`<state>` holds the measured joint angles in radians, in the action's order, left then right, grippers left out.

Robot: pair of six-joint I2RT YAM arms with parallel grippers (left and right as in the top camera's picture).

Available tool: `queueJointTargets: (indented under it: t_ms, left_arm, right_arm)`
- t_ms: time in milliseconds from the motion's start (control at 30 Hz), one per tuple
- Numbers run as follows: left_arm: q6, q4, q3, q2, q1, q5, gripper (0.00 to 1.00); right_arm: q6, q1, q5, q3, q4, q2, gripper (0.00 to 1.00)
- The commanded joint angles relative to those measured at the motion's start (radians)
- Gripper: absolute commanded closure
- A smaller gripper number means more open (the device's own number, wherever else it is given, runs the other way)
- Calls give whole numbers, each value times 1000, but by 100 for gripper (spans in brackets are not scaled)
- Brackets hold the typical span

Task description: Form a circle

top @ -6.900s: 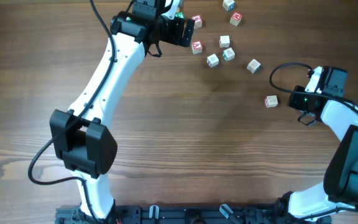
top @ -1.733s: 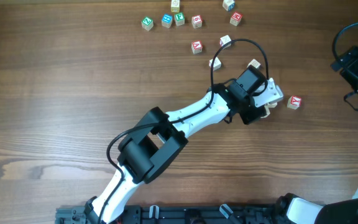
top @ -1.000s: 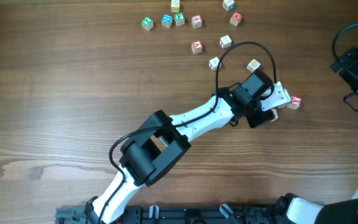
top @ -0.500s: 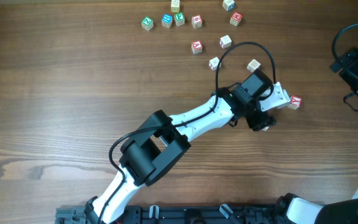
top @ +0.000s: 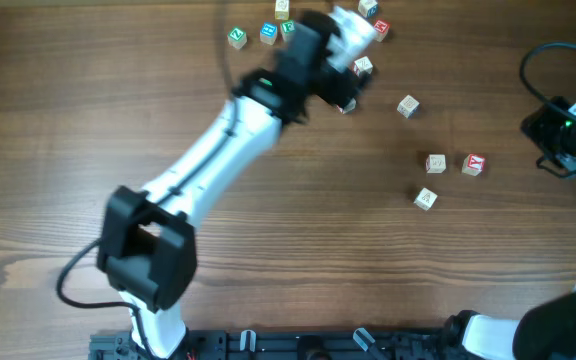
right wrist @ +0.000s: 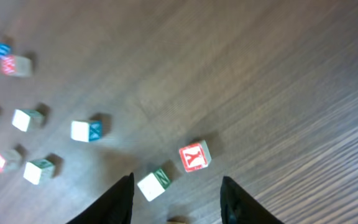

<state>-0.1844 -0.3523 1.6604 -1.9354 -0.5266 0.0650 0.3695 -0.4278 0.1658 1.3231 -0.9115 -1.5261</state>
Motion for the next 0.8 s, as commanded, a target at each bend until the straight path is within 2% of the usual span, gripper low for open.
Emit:
queueJointTargets:
  t_ms: [0, 67, 167, 467, 533, 600, 767]
  left_arm:
    - [149, -40, -6, -34, 132, 76, 0]
    - [149, -52, -6, -40, 179, 150, 0]
    - [148, -51, -6, -41, 217, 201, 0]
    - [147, -49, -6, -41, 221, 200, 0]
    - [141, -49, -6, -41, 224, 192, 0]
    - [141, -52, -6, -41, 231, 158, 0]
    - [141, -72, -6, -41, 261, 140, 0]
  right_arm:
    - [-75, 6, 124, 10, -45, -94, 36]
    - [-208, 16, 266, 10, -63, -134, 17]
    - [-319, 59, 322, 10, -70, -169, 5]
    - [-447, 267, 169, 10, 29, -240, 5]
    - [-426, 323, 8, 10, 57, -269, 9]
    - [-376, 366, -144, 10, 62, -301, 9]
    - [-345, 402, -193, 10, 34, -343, 14]
